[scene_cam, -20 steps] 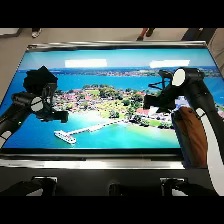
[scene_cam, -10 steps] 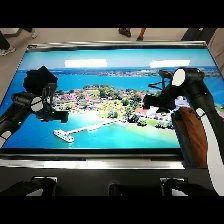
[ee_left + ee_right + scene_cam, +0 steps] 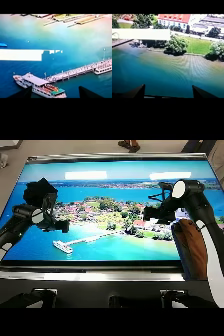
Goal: Fold the shirts.
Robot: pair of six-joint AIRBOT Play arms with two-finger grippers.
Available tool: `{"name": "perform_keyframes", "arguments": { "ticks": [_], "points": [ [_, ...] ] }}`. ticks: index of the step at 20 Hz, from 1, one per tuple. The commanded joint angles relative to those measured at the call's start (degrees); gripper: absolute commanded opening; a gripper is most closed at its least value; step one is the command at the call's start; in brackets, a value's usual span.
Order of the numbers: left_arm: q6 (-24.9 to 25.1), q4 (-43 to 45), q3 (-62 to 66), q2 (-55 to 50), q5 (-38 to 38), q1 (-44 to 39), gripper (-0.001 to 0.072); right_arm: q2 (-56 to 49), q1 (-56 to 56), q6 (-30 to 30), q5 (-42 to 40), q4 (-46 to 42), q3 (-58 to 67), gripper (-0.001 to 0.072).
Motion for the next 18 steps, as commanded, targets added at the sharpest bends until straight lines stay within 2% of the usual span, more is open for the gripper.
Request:
{"name": "perform_keyframes", "arguments": {
  "ticks": [1,3,8,9,10,11,13,16,18],
  "points": [
    [-0.09,-0.2,-0.02,-0.24,5.4,-0.02,0.0716,-0.04,-0.02,0.0,-2.86,0.0,0.04,0.068],
    [-0.07,-0.57,-0.02,-0.57,8.66,-0.02,0.0716,-0.04,-0.02,0.0,-5.14,-0.48,0.04,0.068],
    [-0.15,-2.14,0.02,-3.72,34.36,0.02,0.0716,-0.04,-0.02,0.0,-12.35,-0.92,0.04,0.068],
    [-1.25,-2.36,0.76,-5.07,39.76,0.98,0.0716,-0.04,-0.02,0.0,-14.12,-0.92,0.04,0.0681],
    [-4.81,-3.23,3.54,-7.54,41.79,3.32,0.0715,-0.04,-0.02,0.0,-16.26,-0.9,0.04,0.0681],
    [-7.52,-5.11,7.63,-10.6,41.27,6.47,0.0715,-0.04,-0.02,0.0,-18.43,-0.87,0.04,0.0681],
    [-8.26,-13.53,18.18,-18.08,37.09,15.23,0.0716,-0.07,-0.02,0.0,-20.68,-0.92,0.04,0.0681],
    [-8.33,-27.93,30.32,-27.54,24.17,28.7,0.0716,-0.07,-0.02,0.0,-20.61,-0.87,0.04,0.068],
    [-9.97,-33.88,31.98,-30.84,19.26,36.3,0.0716,-0.07,-0.02,0.02,-18.82,-0.83,0.04,0.068]
  ]
}}
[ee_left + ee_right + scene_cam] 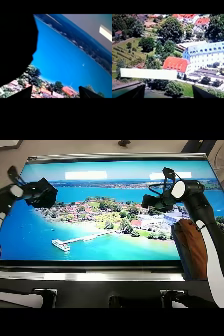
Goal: Fold the shirts.
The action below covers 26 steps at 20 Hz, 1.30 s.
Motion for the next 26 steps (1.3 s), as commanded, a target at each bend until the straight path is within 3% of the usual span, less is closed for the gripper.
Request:
{"name": "perform_keyframes", "arguments": {
  "ticks": [1,4,8,13,16,17,18,19,21,22,25,26],
  "points": [
    [-2.08,-13.73,6.29,-7.3,-9.53,13.46,0.0716,-0.02,-0.02,0.02,1.68,0.07,0.04,0.068],
    [-2.05,-14.25,6.01,-9.03,-9.46,17.25,0.0716,-0.02,-0.02,0.07,2.16,0.2,0.04,0.0682],
    [-1.36,-18.71,6.01,-12.81,-1.16,16.24,0.0716,-0.02,-0.02,0.04,1.29,0.22,0.04,0.0682],
    [9.2,-36.5,6.03,-17.46,11.3,12.39,0.0716,-0.02,-0.02,0.07,2.56,1.86,0.04,0.0682],
    [9.35,-37.4,6.03,-18.43,15.34,10.21,0.0712,-0.02,-0.02,0.07,4.52,4.76,0.04,0.0682],
    [8.96,-37.4,6.01,-18.6,15.17,9.77,0.0563,0.0,-0.02,0.07,5.44,5.6,0.04,0.0682],
    [8.92,-37.64,6.03,-18.56,13.99,9.44,0.0177,0.0,-0.02,0.04,6.62,6.21,0.04,0.0682],
    [8.92,-38.77,6.03,-18.18,12.02,9.35,0.0032,0.0,-0.02,0.02,7.69,6.23,0.04,0.0682],
    [9.25,-39.69,6.03,-15.93,9.27,9.25,0.003,0.04,-0.02,-0.63,10.99,6.05,0.04,0.0679],
    [12.04,-39.69,6.03,-13.7,9.25,8.94,0.0029,0.07,-0.02,-1.18,13.0,5.44,0.07,0.0679],
    [28.2,-38.05,6.03,-2.58,5.73,7.34,0.0028,0.17,-0.02,-3.02,17.94,0.48,1.03,0.068],
    [31.28,-35.34,6.03,1.73,2.64,6.58,0.0028,0.72,-0.02,-3.02,20.61,-2.19,2.01,0.068]
  ]
}}
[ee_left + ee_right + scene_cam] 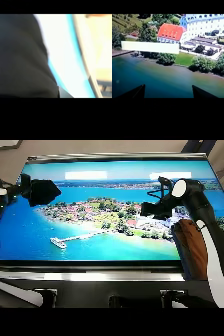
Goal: Fold the shirts.
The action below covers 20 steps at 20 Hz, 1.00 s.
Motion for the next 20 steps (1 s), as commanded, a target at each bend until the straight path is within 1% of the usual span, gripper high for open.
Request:
{"name": "perform_keyframes", "arguments": {
  "ticks": [1,3,5,8,10,12,14,15,17,19,20],
  "points": [
    [12.83,7.54,0.04,13.53,-8.9,-2.64,0.0028,1.44,-0.02,-1.09,9.07,-7.67,2.23,0.068],
    [12.79,18.1,0.0,22.84,-16.35,-6.4,0.0028,5.53,-0.02,-1.09,12.22,-13.81,2.78,0.068],
    [11.21,24.06,-1.29,31.41,-20.33,-12.0,0.0028,10.95,-0.02,-1.07,14.27,-18.49,2.78,0.068],
    [8.13,24.72,-5.92,41.53,-20.63,-22.14,0.0028,19.28,-0.02,-1.09,14.43,-20.17,2.78,0.0682],
    [4.02,24.76,-9.42,45.83,-18.58,-30.08,0.0028,24.26,-0.02,-1.11,14.01,-20.74,2.78,0.0683],
    [3.43,25.79,-11.98,48.13,-12.02,-38.12,0.0028,28.68,-0.02,-1.99,11.26,-21.62,2.78,0.0689],
    [-1.81,29.68,-12.5,48.11,-5.18,-44.28,0.0028,32.35,-0.02,-2.38,8.28,-23.52,2.78,0.0697],
    [-4.09,32.74,-12.59,47.65,-4.07,-46.45,0.0028,33.88,-0.02,-2.38,6.86,-24.57,2.78,0.0697],
    [-7.69,40.28,-13.9,46.1,-7.37,-48.94,0.0028,35.34,-0.02,-2.36,5.99,-25.53,2.78,0.0697],
    [-10.71,44.09,-18.01,43.63,-14.78,-49.11,0.0028,34.84,-0.02,-2.36,7.26,-24.92,2.58,0.0697],
    [-12.33,45.62,-21.38,41.86,-16.9,-48.98,0.0029,34.01,-0.02,-2.38,7.61,-24.48,2.32,0.0697]
  ]
}}
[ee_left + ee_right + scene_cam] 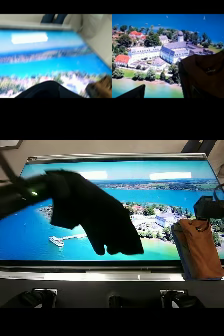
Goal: Fold the shirts.
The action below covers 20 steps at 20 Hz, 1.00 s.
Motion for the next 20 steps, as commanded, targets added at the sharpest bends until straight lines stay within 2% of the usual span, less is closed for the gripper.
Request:
{"name": "perform_keyframes", "arguments": {
  "ticks": [1,4,6,7,8,9,10,13,15,18,20],
  "points": [
    [-7.52,8.81,-8.9,-4.17,-5.53,-2.03,0.0029,-0.94,-0.02,-0.13,0.44,0.81,-0.72,0.0697],
    [-14.8,8.96,-18.58,-10.45,-3.02,-0.33,0.003,-6.99,-0.02,-0.11,1.46,4.83,-3.21,0.0696],
    [-14.93,8.55,-20.65,-14.95,-2.86,-0.13,0.0031,-12.59,-0.02,-0.02,1.75,9.86,-5.27,0.0694],
    [-14.91,8.28,-20.48,-16.55,-3.45,-0.13,0.0057,-15.34,-0.02,-0.24,1.62,12.24,-6.27,0.0691],
    [-14.53,8.35,-20.11,-17.03,-4.17,0.02,0.0236,-18.18,-0.02,-0.98,1.42,14.08,-7.23,0.0691],
    [-14.05,8.39,-19.41,-16.7,-5.27,0.57,0.0469,-20.9,-0.02,-1.64,1.9,14.73,-7.52,0.0691],
    [-12.85,8.81,-17.86,-16.06,-7.76,1.75,0.0614,-23.02,-0.02,-2.4,2.51,14.73,-7.52,0.0691],
    [0.63,8.81,-10.75,-12.92,-19.15,7.34,0.0619,-26.32,-0.02,-2.95,3.61,14.78,-7.96,0.0682],
    [6.38,8.76,-4.61,-11.43,-25.53,11.3,0.062,-26.36,-0.02,-2.95,3.15,16.72,-10.08,0.0678],
    [9.2,8.72,3.78,-13.88,-24.9,14.45,0.062,-26.36,-0.02,-4.02,2.73,23.06,-15.3,0.0678],
    [9.14,8.02,8.66,-19.98,-24.72,14.36,0.062,-26.36,-0.02,-4.28,1.44,25.73,-19.04,0.0678]
  ]
}}
